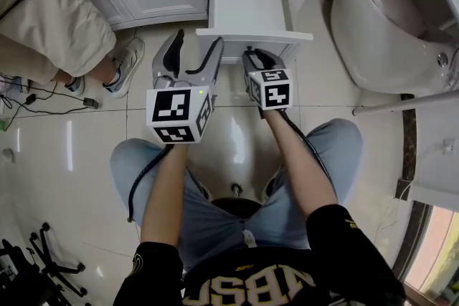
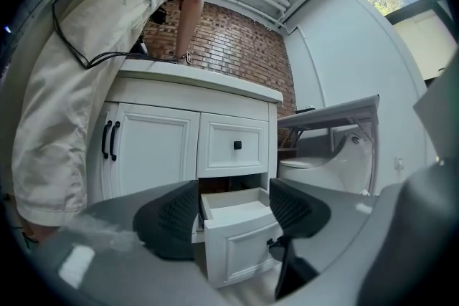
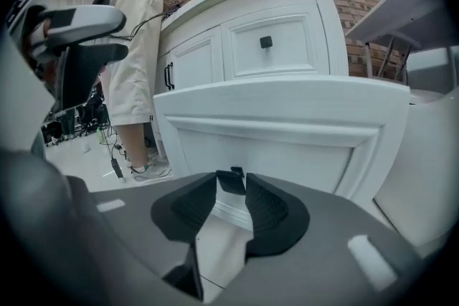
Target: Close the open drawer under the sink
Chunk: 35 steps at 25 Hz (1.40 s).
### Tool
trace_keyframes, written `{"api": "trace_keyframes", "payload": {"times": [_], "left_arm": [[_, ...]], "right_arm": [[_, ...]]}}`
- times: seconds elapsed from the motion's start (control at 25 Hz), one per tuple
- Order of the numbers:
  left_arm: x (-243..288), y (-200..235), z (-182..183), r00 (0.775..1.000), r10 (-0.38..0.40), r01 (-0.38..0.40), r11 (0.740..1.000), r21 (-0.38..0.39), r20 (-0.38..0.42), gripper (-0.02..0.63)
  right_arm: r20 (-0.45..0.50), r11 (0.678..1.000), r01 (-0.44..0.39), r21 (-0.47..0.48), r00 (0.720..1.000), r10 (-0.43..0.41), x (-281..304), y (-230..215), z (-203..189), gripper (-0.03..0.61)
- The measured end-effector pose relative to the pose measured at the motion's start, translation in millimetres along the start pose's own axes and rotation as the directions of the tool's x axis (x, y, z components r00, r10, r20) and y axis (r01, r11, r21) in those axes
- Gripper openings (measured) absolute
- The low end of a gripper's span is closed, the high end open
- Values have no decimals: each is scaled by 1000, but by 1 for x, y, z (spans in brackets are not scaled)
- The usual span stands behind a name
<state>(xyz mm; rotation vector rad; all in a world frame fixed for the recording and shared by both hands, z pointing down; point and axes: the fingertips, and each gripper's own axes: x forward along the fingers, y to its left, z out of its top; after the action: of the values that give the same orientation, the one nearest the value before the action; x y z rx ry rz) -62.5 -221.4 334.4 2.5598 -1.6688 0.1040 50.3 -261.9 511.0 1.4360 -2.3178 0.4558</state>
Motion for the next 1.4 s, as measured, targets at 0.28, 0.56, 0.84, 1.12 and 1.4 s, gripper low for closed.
{"api": "trace_keyframes", "payload": {"times": [0.28, 0.56, 0.84, 1.12, 1.4], "left_arm": [[2, 4, -4, 1000, -4, 3, 1000, -21, -13, 311], [1, 2, 3, 1000, -13, 13, 1000, -15, 0, 311], [-4, 2, 2, 1000, -22, 22, 1000, -4, -5, 311], [5, 31, -14, 999, 32, -33, 999, -24, -41, 311], [15, 20, -10, 999, 1, 0, 1000, 15, -40, 311]], "right_arm": [[-3, 999, 31, -38, 1000, -31, 13, -4, 8, 130], [41, 999, 31, -43, 999, -29, 34, -18, 17, 126], [50, 997, 74, -36, 996, -72, 60, -35, 31, 126], [13, 983, 89, -162, 996, -88, 98, -51, 53, 118], [-25, 978, 106, -181, 993, -113, 129, -69, 72, 118]]}}
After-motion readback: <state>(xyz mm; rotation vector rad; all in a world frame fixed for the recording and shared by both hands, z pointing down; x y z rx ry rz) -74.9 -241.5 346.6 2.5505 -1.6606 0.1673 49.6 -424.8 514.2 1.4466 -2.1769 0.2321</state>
